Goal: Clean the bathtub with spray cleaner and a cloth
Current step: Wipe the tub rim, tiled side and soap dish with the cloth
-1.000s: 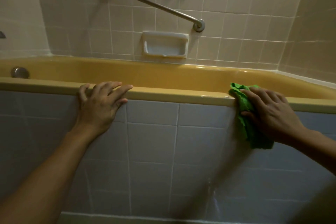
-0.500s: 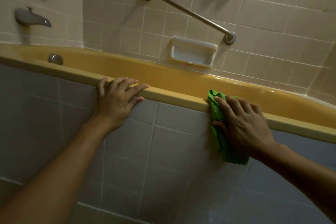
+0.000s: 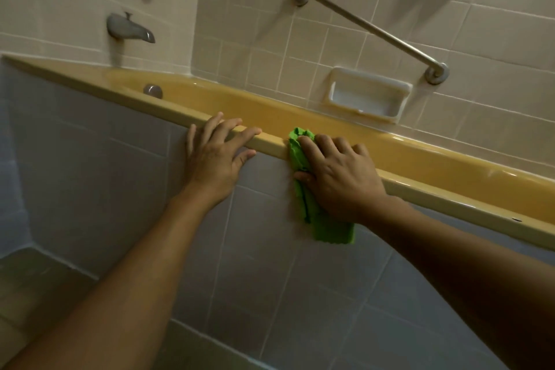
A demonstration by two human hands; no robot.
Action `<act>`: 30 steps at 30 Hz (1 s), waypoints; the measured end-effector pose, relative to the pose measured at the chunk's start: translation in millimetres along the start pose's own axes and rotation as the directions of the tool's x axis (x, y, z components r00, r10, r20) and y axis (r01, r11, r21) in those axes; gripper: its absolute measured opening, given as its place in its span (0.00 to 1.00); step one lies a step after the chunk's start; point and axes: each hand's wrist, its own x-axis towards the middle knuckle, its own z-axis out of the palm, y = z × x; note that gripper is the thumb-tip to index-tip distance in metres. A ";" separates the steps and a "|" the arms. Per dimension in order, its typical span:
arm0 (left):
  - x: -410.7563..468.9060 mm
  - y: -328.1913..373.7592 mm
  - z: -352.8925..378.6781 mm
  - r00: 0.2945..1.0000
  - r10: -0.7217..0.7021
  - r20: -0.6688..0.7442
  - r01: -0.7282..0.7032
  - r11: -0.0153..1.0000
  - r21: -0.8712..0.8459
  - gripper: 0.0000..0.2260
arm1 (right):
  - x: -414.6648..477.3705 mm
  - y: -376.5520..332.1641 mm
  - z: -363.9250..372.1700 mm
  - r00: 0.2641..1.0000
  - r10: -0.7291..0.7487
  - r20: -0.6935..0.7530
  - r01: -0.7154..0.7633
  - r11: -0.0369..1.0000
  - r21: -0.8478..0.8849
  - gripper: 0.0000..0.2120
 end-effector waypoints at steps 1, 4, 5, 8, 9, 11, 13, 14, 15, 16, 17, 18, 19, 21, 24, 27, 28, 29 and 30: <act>-1.6 -3.0 -1.9 1.000 -0.024 0.006 0.024 1.000 -0.001 0.18 | 9.5 -6.6 -0.4 1.000 -0.013 0.000 0.013 1.000 0.003 0.30; -5.9 -12.3 -4.0 0.997 -0.081 0.019 0.081 0.997 -0.019 0.21 | 35.3 -28.7 -0.9 0.999 -0.041 -0.011 0.041 0.999 0.009 0.29; -7.1 -15.9 -4.4 0.995 -0.102 0.020 0.103 0.994 -0.028 0.23 | 42.5 -36.4 -0.5 0.999 -0.046 -0.017 0.046 0.999 0.012 0.29; -10.3 -27.5 -5.5 0.986 -0.166 0.033 0.168 0.984 -0.053 0.26 | 57.4 -54.1 0.9 0.998 -0.052 -0.029 0.053 0.998 0.021 0.28; -11.3 -31.8 -6.1 0.984 -0.173 0.032 0.175 0.983 -0.052 0.27 | 59.8 -56.8 0.7 0.998 -0.054 -0.028 0.054 0.998 0.024 0.28; -12.2 -39.5 -8.0 0.985 -0.172 0.034 0.173 0.984 -0.049 0.29 | 61.5 -57.1 0.2 0.998 -0.060 -0.026 0.060 0.998 0.032 0.29; -11.6 -44.2 -9.9 0.982 -0.181 0.046 0.183 0.981 -0.062 0.30 | 59.9 -53.1 -0.2 0.997 -0.071 -0.016 0.071 0.997 0.042 0.29; -11.1 -44.9 -10.7 0.981 -0.189 0.053 0.192 0.979 -0.068 0.30 | 58.8 -50.9 -0.5 0.997 -0.074 -0.010 0.074 0.996 0.044 0.29; -11.3 -44.3 -11.6 0.978 -0.199 0.058 0.203 0.976 -0.078 0.31 | 57.5 -48.8 -0.7 0.997 -0.073 -0.005 0.073 0.996 0.043 0.30; -12.1 -43.4 -11.9 0.976 -0.211 0.060 0.216 0.972 -0.097 0.31 | 56.3 -47.6 -1.0 0.998 -0.070 -0.002 0.070 0.997 0.038 0.30; -13.8 -42.2 -12.2 0.973 -0.224 0.060 0.230 0.965 -0.127 0.32 | 55.1 -46.9 -1.5 0.998 -0.065 0.001 0.065 0.997 0.035 0.30; -16.7 -40.5 -11.3 0.970 -0.237 0.057 0.243 0.957 -0.160 0.33 | 53.7 -46.0 -2.3 0.998 -0.057 0.004 0.057 0.998 0.033 0.30; -19.9 -39.1 -10.0 0.968 -0.246 0.050 0.251 0.950 -0.187 0.35 | 52.0 -45.2 -2.9 0.999 -0.049 0.010 0.049 0.998 0.032 0.30; -26.4 -36.3 -6.1 0.966 -0.255 0.032 0.256 0.941 -0.221 0.37 | 46.2 -42.0 -3.3 0.999 -0.027 0.023 0.026 0.999 0.026 0.31; -32.2 -33.0 -2.1 0.961 -0.275 0.039 0.277 0.932 -0.233 0.39 | 32.8 -33.9 -4.1 0.999 0.017 0.041 -0.018 1.000 0.012 0.31; -33.2 -31.3 -2.0 0.956 -0.287 0.056 0.291 0.925 -0.244 0.41 | 16.1 -21.2 -6.4 0.995 0.056 0.078 -0.056 0.998 0.001 0.33; -34.2 -32.5 -2.3 0.958 -0.281 0.059 0.287 0.928 -0.237 0.41 | 10.9 -16.8 -7.0 0.994 0.064 0.086 -0.064 0.998 -0.002 0.34; -35.3 -34.5 -3.4 0.960 -0.271 0.066 0.279 0.934 -0.224 0.41 | 6.7 -12.6 -7.8 0.993 0.069 0.094 -0.070 0.998 -0.001 0.34; -37.2 -37.8 -4.4 0.963 -0.258 0.077 0.268 0.941 -0.206 0.41 | 3.6 -9.2 -8.9 0.992 0.069 0.101 -0.070 0.998 0.003 0.34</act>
